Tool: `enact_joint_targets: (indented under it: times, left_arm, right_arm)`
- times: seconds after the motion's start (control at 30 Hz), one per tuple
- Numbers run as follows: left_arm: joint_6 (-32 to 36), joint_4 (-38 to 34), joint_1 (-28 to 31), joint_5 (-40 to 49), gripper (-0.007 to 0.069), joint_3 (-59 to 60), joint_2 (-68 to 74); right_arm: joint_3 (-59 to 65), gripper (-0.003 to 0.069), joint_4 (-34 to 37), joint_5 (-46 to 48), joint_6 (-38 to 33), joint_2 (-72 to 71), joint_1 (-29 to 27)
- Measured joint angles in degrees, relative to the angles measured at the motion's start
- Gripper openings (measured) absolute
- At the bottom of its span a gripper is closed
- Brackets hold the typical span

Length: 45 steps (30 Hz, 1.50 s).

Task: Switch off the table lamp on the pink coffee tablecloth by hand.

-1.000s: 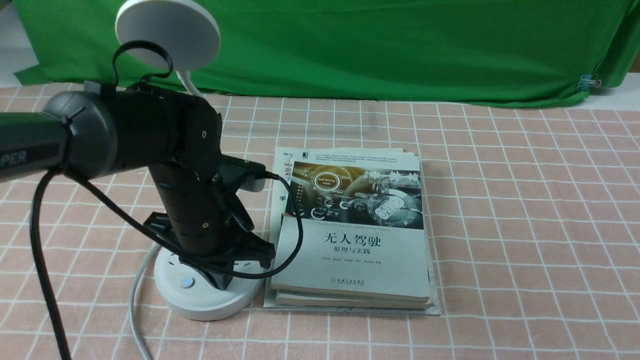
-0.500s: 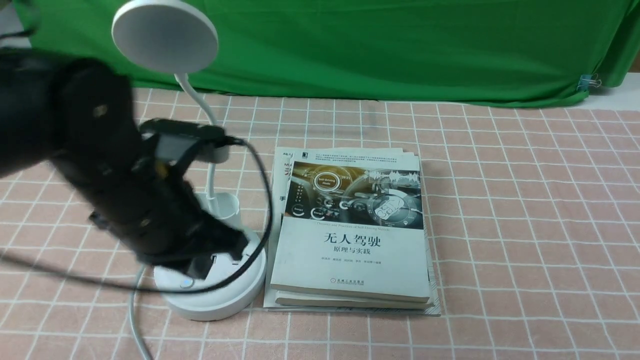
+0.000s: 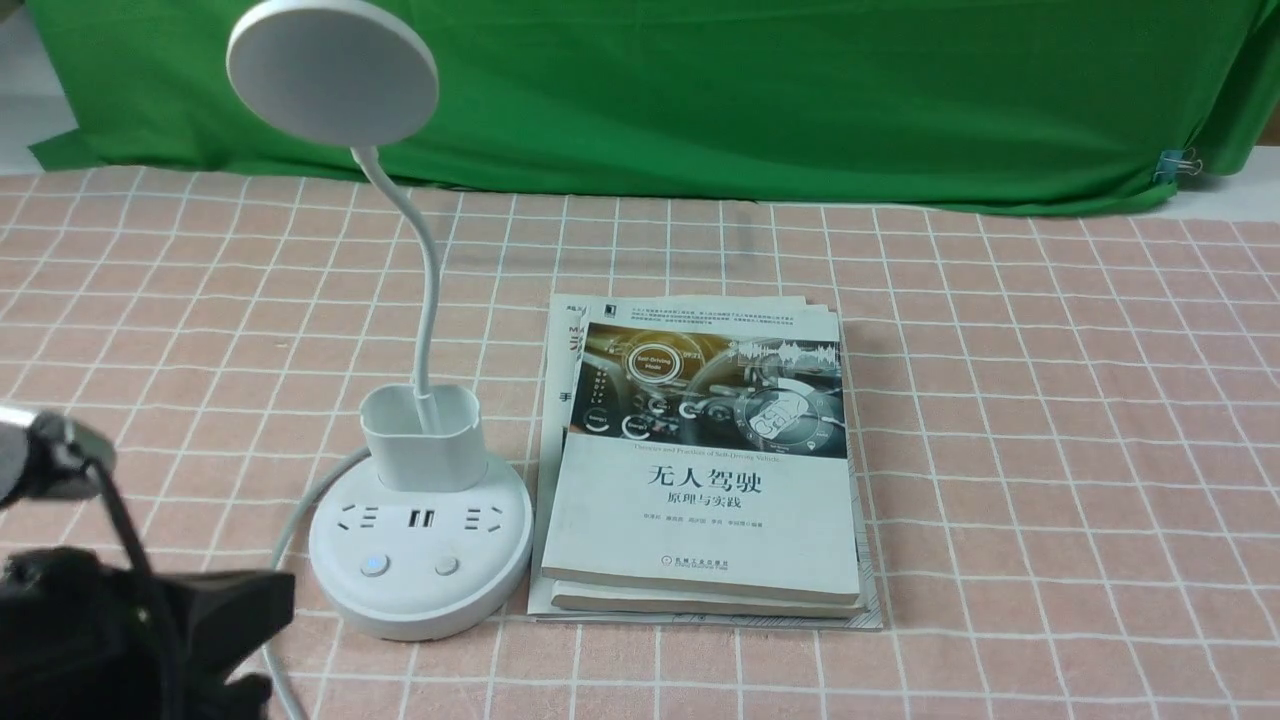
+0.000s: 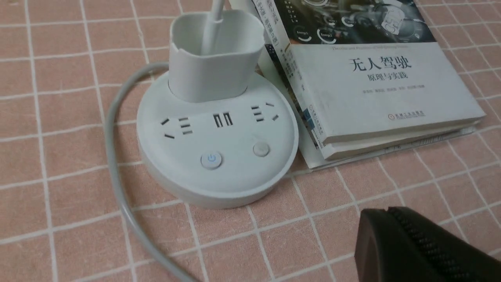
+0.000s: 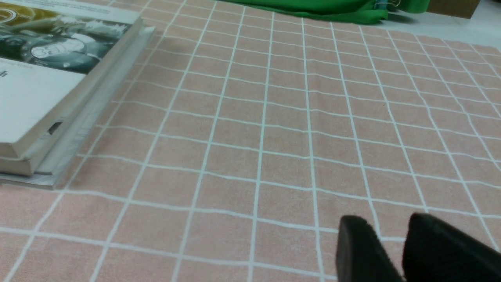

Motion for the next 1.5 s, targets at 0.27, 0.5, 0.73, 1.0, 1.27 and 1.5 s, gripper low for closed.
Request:
enact_joint_targets:
  times: [0.27,0.5,0.73,1.0,1.27,1.5]
  left_arm:
    - [0.0,-0.02,0.0,0.08,-0.0004,5.05,-7.31]
    - [0.0,0.01,0.0,-1.81,-0.0002,5.89,-7.49]
    - [0.7,2.48,7.61,-9.99,-0.0002,12.14,-14.44]
    - [0.9,1.64,24.81,-12.28,-0.0002,23.93,-30.65]
    - [0.41,1.52,25.76,-11.09,-0.0002,26.11,-34.5]
    - [0.4,1.4,25.77,-10.98,-0.0001,26.14,-34.58]
  right_arm:
    - [0.0,0.0242,0.0,0.0,0.0,0.0,0.0]
    - [0.0,0.0242,0.0,0.0,0.0,0.0,0.0]
    - [0.0,0.0242,0.0,0.0,0.0,0.0,0.0]
    - [0.0,0.0242,0.0,0.0,0.0,0.0,0.0]
    - [0.0,0.0242,0.0,0.0,0.0,0.0,0.0]
    - [0.0,0.0242,0.0,0.0,0.0,0.0,0.0]
